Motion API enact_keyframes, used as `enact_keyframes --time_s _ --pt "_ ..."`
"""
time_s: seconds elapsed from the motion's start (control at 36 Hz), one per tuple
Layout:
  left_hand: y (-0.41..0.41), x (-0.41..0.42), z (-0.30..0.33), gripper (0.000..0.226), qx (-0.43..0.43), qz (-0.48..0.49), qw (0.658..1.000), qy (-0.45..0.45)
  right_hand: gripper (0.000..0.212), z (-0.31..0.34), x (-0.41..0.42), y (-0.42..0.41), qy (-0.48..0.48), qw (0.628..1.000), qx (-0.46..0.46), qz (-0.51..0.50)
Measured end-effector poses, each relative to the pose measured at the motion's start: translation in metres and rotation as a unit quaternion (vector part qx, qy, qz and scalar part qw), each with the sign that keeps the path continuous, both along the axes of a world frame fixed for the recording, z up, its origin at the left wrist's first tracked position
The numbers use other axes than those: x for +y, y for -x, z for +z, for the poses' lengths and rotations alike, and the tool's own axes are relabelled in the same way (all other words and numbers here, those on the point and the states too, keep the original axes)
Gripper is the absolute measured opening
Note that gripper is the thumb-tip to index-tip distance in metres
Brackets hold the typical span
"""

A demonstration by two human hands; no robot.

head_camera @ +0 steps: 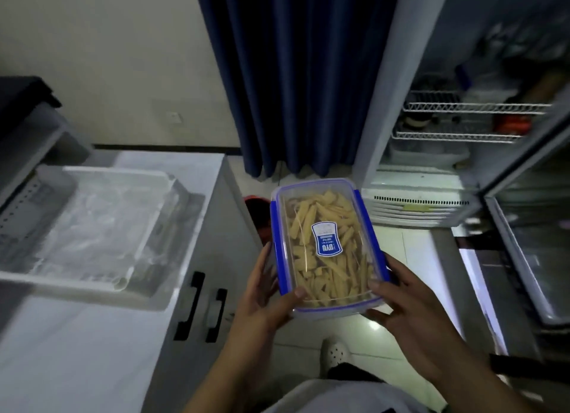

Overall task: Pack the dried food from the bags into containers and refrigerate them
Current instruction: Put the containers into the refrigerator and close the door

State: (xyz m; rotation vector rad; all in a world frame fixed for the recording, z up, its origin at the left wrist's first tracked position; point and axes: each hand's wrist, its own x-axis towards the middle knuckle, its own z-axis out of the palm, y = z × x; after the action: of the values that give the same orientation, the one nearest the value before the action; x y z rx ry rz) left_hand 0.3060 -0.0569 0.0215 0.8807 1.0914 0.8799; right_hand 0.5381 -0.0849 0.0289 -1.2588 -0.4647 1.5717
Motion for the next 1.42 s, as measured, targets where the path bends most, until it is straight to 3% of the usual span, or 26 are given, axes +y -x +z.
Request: enact_keyframes --time_s 0.14,0.33,0.53,0.75,0.94,1.11,1.42 --pt "-0.065 0.044 -0.008 0.086 -0.025 -0.015 0.999 0.02 0.049 -0.013 0.027 -0.056 -0.011 0.998 0.022 -0.057" --pt "-0.134 0.109 0.001 0.077 -0.031 -0.081 0.996 0.026 0.056 -0.012 0.064 -0.113 -0.025 0.99 0.034 -0.131" --pt "-0.19 0.192 -0.009 0.082 -0.051 -0.13 0.989 0.05 0.059 -0.014 0.123 -0.161 -0.024 0.983 -0.002 -0.18" --pt "-0.254 0.287 -0.017 0.067 -0.047 -0.149 0.987 0.027 0.052 -0.012 0.204 -0.208 -0.025 0.973 -0.043 -0.226" --pt "-0.304 0.354 -0.032 0.058 -0.052 -0.178 0.981 0.062 0.056 -0.02 0.261 -0.246 -0.016 0.956 -0.076 -0.282" --pt "-0.35 0.38 -0.037 0.053 -0.021 -0.167 0.983 0.072 0.042 -0.033 0.293 -0.292 0.015 0.954 -0.085 -0.288" --pt "-0.445 0.421 -0.045 0.054 0.031 -0.091 0.993 0.073 0.043 -0.052 0.366 -0.402 0.039 0.975 -0.078 -0.202"
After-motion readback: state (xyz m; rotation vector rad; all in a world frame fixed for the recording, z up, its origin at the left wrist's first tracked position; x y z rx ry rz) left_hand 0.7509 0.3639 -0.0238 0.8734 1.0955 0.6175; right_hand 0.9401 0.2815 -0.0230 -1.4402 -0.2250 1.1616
